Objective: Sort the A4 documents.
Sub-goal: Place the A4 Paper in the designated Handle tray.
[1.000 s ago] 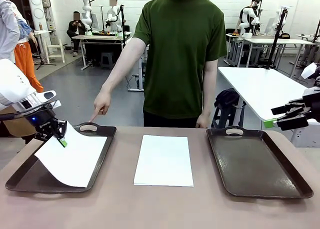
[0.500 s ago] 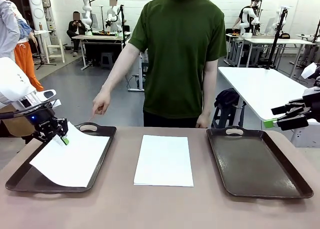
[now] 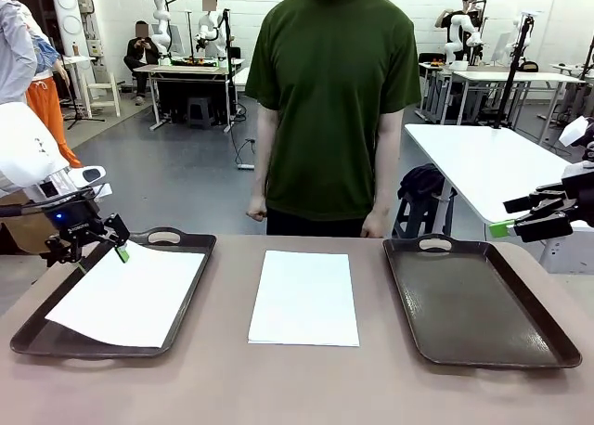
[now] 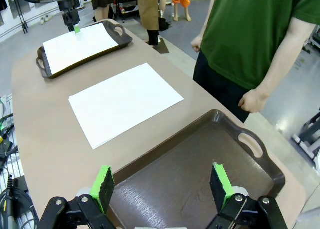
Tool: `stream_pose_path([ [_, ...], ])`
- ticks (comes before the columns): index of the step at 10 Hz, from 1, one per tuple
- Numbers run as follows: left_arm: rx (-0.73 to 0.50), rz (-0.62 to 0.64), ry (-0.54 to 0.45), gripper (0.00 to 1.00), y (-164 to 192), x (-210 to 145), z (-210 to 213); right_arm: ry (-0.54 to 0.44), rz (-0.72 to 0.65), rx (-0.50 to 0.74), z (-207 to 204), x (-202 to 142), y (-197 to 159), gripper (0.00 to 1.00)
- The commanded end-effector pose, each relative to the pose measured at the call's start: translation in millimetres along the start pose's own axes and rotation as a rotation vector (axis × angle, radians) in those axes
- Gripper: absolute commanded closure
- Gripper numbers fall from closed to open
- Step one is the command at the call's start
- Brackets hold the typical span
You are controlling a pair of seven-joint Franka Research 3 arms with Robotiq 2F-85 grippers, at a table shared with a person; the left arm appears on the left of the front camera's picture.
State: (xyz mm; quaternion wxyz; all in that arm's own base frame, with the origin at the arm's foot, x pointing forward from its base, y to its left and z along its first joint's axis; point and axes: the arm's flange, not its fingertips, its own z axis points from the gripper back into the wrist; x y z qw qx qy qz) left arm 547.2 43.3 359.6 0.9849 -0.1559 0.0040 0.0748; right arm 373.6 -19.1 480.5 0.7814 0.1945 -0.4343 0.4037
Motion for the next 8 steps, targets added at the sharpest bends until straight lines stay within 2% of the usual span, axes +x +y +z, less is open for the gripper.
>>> stream_pose_path([
  [1,0.064,0.040,-0.004,0.00,-3.7,-2.5,-0.2,-0.019,0.012,0.006,-4.2,-1.6,-2.8,0.00],
  [3,0.084,0.055,-0.005,0.00,-0.5,-6.5,-0.1,-0.019,0.012,0.006,-4.2,-1.6,-2.8,0.00],
  [5,0.034,0.204,0.039,0.00,3.3,-8.4,-6.0,-0.019,0.012,0.006,-4.2,-1.6,-2.8,0.00],
  [6,0.039,0.052,0.006,0.00,3.0,-1.5,-2.1,-0.019,0.012,0.006,-4.2,-1.6,-2.8,0.00],
  [8,0.039,0.052,0.006,0.00,3.0,-1.5,-2.1,-0.019,0.012,0.006,-4.2,-1.6,-2.8,0.00],
])
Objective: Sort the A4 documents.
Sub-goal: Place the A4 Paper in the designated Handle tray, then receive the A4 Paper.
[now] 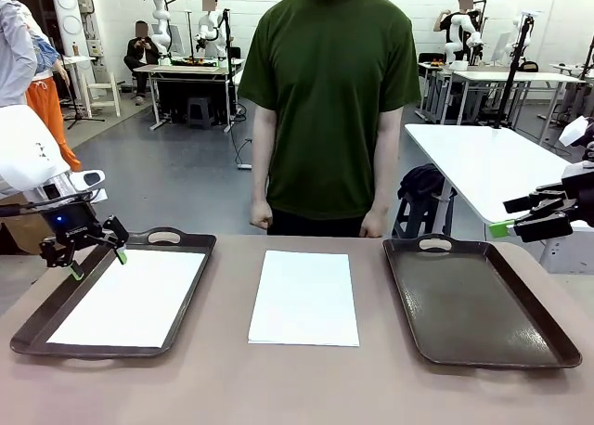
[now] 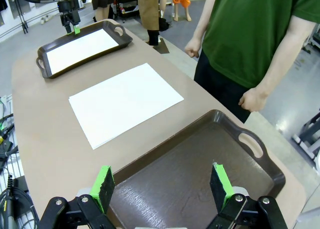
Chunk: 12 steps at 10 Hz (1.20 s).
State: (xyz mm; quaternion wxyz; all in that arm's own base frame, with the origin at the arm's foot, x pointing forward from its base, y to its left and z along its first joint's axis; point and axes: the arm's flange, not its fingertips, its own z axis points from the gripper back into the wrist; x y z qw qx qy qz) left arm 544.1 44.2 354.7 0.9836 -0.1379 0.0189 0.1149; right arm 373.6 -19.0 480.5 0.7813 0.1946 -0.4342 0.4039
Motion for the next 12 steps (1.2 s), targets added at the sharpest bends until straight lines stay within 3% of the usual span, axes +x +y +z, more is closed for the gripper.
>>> stream_pose_path([
  [1,0.002,-0.032,-0.009,0.00,0,1,2,-0.019,0.012,0.005,-4,-2,-3,0.00],
  [8,0.000,-0.017,-0.001,0.00,0,0,1,-0.019,0.012,0.005,-4,-2,-3,0.00],
  [9,0.078,-0.155,-0.126,0.00,5,6,-1,-0.019,0.012,0.005,-4,-2,-3,0.00],
  [10,0.071,-0.309,-0.312,0.00,-112,15,130,-0.019,0.012,0.005,-4,-2,-3,0.00],
  [12,0.032,-0.573,-0.562,0.00,-152,-1,187,-0.019,0.012,0.005,-4,-2,-3,0.00],
])
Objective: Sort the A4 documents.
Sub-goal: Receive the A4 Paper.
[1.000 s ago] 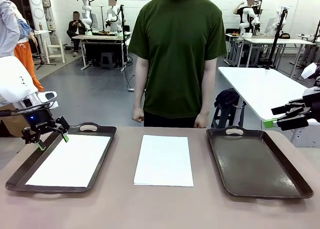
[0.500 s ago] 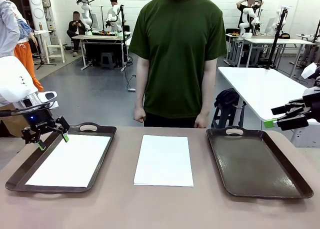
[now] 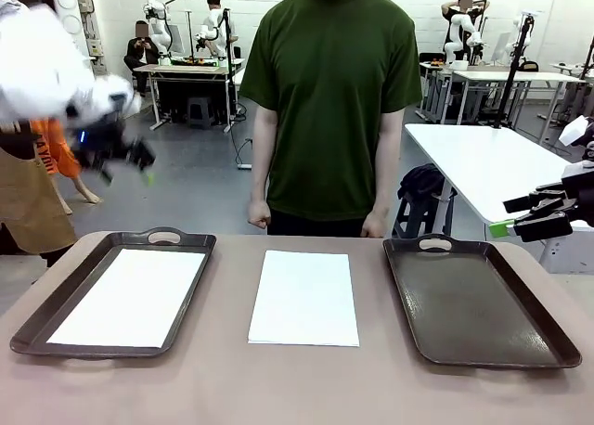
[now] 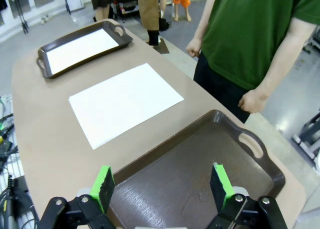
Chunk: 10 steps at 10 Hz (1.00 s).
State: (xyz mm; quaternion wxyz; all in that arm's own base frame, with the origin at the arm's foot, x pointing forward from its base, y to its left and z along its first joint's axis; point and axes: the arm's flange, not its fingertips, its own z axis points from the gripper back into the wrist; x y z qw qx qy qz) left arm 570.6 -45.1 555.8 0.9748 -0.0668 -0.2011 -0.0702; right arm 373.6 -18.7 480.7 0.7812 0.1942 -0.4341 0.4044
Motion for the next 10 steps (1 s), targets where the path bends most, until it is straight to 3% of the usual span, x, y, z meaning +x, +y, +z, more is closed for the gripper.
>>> stream_pose_path([
  [1,-0.106,-0.200,-0.270,0.00,-13,13,42,-0.020,0.011,0.005,-4,-2,-3,0.00],
  [2,-0.131,-0.238,-0.310,0.00,-22,2,58,-0.020,0.011,0.005,-4,-2,-3,0.00],
  [3,-0.164,-0.274,-0.284,0.00,-28,-6,60,-0.020,0.011,0.005,-4,-2,-3,0.00],
  [4,-0.190,-0.299,-0.212,0.00,-32,-13,54,-0.020,0.011,0.005,-4,-2,-3,0.00],
  [5,-0.307,-0.394,-0.152,0.00,-38,-27,51,-0.020,0.011,0.005,-4,-2,-3,0.00],
  [6,-0.329,-0.469,-0.122,0.00,-44,-45,58,-0.020,0.011,0.005,-4,-2,-3,0.00],
  [8,-0.290,-0.507,-0.137,0.00,-44,-74,81,-0.020,0.011,0.005,-4,-2,-3,0.00],
  [10,-0.286,-0.461,-0.221,0.00,-57,-89,96,-0.020,0.011,0.005,-4,-2,-3,0.00],
])
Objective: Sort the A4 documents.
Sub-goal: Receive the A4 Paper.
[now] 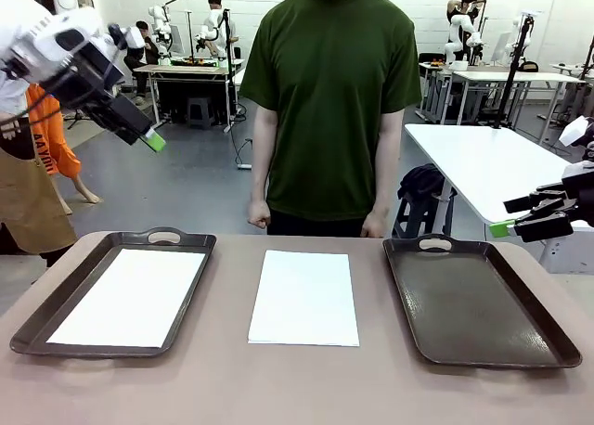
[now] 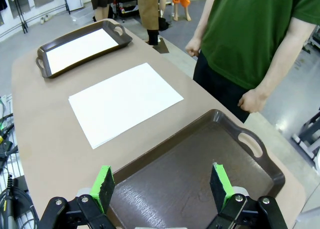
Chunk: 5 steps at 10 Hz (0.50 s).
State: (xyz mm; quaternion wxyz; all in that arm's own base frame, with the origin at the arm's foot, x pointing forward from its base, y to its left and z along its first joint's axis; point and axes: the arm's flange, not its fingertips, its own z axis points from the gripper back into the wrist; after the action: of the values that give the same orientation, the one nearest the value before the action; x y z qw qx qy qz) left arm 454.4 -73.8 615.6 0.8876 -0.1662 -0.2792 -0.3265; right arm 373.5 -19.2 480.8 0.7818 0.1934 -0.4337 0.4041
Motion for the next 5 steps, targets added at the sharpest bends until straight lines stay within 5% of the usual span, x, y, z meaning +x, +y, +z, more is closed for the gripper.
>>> stream_pose_path([
  [1,0.009,0.070,-0.084,0.00,-15.1,-10.9,-1.4,-0.021,0.011,0.007,-4.6,-1.8,-2.8,0.00],
  [5,-0.096,0.147,-0.134,0.00,-24.2,-14.0,-6.8,-0.021,0.011,0.007,-4.6,-1.8,-2.8,0.00],
])
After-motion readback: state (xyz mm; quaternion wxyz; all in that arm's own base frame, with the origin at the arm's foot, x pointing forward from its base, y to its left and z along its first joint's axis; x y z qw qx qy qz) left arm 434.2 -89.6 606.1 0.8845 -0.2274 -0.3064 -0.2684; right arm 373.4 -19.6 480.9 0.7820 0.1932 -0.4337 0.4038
